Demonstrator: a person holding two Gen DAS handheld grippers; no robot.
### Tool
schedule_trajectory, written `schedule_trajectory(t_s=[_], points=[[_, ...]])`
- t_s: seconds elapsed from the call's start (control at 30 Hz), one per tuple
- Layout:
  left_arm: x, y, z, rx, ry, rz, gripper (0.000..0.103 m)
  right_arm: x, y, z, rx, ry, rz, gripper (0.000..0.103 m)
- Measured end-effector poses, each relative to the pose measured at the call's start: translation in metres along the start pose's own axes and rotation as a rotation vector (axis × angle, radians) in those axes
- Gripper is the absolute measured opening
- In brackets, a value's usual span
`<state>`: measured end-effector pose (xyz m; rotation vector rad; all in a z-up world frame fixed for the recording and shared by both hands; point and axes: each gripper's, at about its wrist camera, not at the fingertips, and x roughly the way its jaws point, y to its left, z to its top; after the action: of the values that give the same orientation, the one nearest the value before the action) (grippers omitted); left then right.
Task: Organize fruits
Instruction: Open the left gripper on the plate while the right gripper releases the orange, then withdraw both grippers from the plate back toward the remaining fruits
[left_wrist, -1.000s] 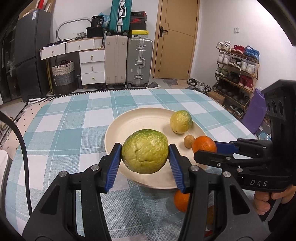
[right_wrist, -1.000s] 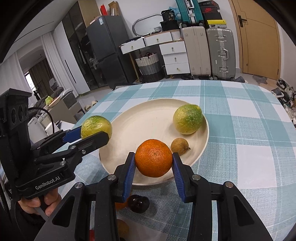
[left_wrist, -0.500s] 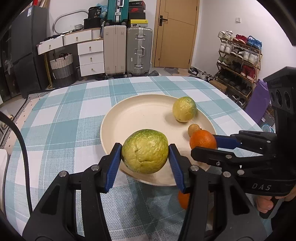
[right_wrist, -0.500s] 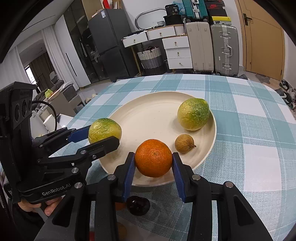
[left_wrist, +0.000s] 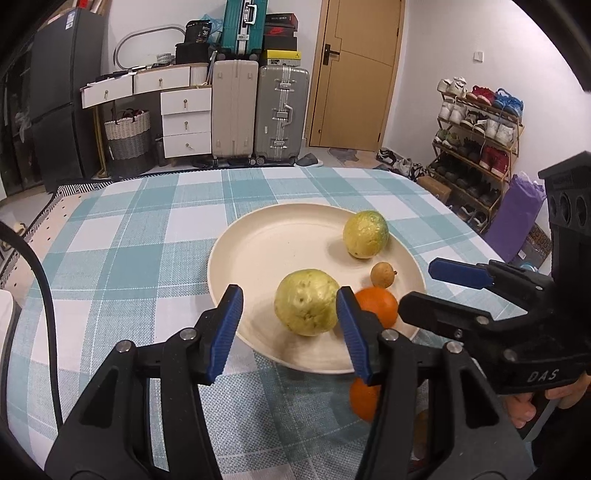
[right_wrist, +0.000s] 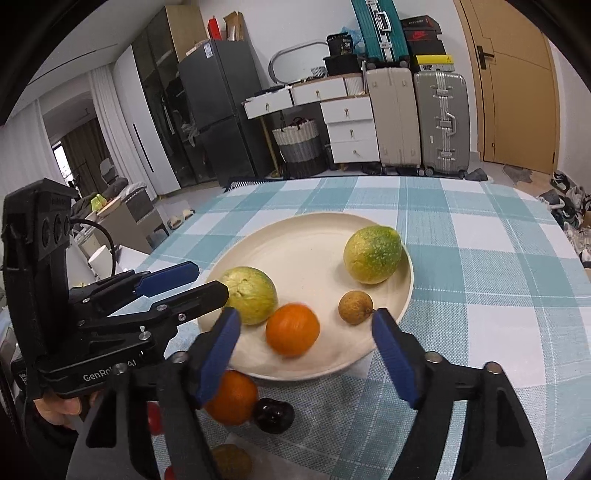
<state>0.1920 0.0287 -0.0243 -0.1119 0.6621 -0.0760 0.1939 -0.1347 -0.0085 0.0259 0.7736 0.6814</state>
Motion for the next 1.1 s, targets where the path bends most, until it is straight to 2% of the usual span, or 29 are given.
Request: schedule_trajectory(t_s=[0.07,0.13,0.2,0.3,0.33,0.37,0.47,0.67,0.97,1.1], points=[[-0.008,0.001,0.0,-0.013,-0.015,-0.001,0.072,-0.003,-0.002,0.0,0.015,-0.003,0.008,0.092],[-0.019,0.002,-0.001,-0.014,-0.049,0.003,0.083,-0.007,-0.002,0.0,0.009,-0.007,0.012,0.095],[-0.03,0.003,0.0,-0.016,-0.079,0.01,0.085,-0.013,-0.002,0.002,0.014,-0.017,-0.012,0.103],[-0.045,0.005,0.002,-0.043,-0.105,0.01,0.093,-0.024,-0.003,0.003,0.036,-0.039,0.004,0.103],[-0.051,0.005,0.001,-0.052,-0.117,0.015,0.101,-0.027,-0.002,0.003,0.033,-0.036,0.006,0.103],[-0.057,0.004,0.0,-0.049,-0.134,0.02,0.102,-0.029,0.0,0.002,0.025,-0.032,0.001,0.103],[-0.073,0.002,-0.005,-0.029,-0.16,0.035,0.102,-0.039,0.009,-0.004,-0.027,-0.027,-0.01,0.103],[-0.104,0.009,-0.02,-0.089,-0.171,0.018,0.102,-0.058,0.018,-0.023,-0.058,-0.017,-0.027,0.103],[-0.146,-0.005,-0.047,-0.011,-0.176,0.029,0.102,-0.085,0.028,-0.038,-0.048,-0.032,-0.048,0.103],[-0.15,-0.009,-0.058,0.012,-0.157,0.031,0.102,-0.091,0.032,-0.043,-0.038,-0.031,-0.064,0.103]])
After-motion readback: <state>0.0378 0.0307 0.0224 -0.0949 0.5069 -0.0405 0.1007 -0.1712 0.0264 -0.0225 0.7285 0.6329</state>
